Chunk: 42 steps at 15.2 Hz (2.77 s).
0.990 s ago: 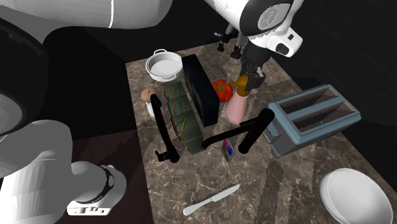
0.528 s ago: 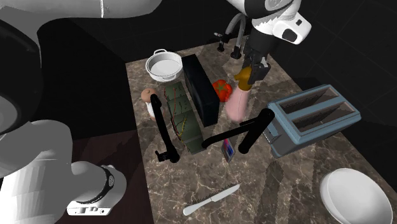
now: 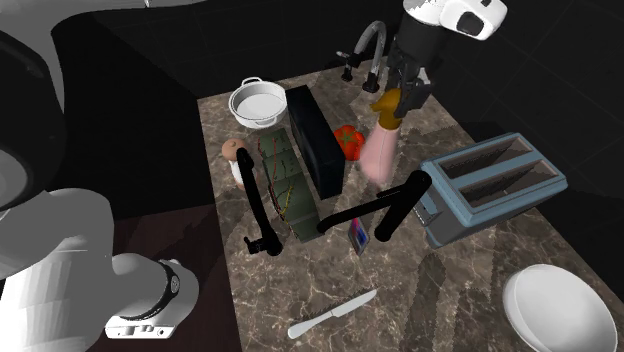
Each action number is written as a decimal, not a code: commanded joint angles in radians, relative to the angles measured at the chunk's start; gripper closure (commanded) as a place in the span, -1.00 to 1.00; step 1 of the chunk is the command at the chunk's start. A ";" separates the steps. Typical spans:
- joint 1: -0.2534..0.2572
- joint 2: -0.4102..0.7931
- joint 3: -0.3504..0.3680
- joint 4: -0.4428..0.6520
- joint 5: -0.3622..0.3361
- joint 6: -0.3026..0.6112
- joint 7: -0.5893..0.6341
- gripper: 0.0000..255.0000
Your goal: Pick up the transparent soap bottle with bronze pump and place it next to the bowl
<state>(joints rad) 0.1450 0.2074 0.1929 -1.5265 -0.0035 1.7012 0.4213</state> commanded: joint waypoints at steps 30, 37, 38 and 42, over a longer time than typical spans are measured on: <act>-0.232 0.106 -0.136 0.344 0.009 -0.245 -0.367 1.00; -0.288 0.183 -0.162 0.467 0.012 -0.292 -0.448 -1.00; -0.295 0.159 -0.166 0.396 0.040 -0.251 -0.398 -1.00; -0.312 0.086 -0.180 0.150 0.149 -0.087 -0.212 -1.00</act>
<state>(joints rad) -0.1626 0.3158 0.0167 -1.3060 0.1162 1.5661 0.1609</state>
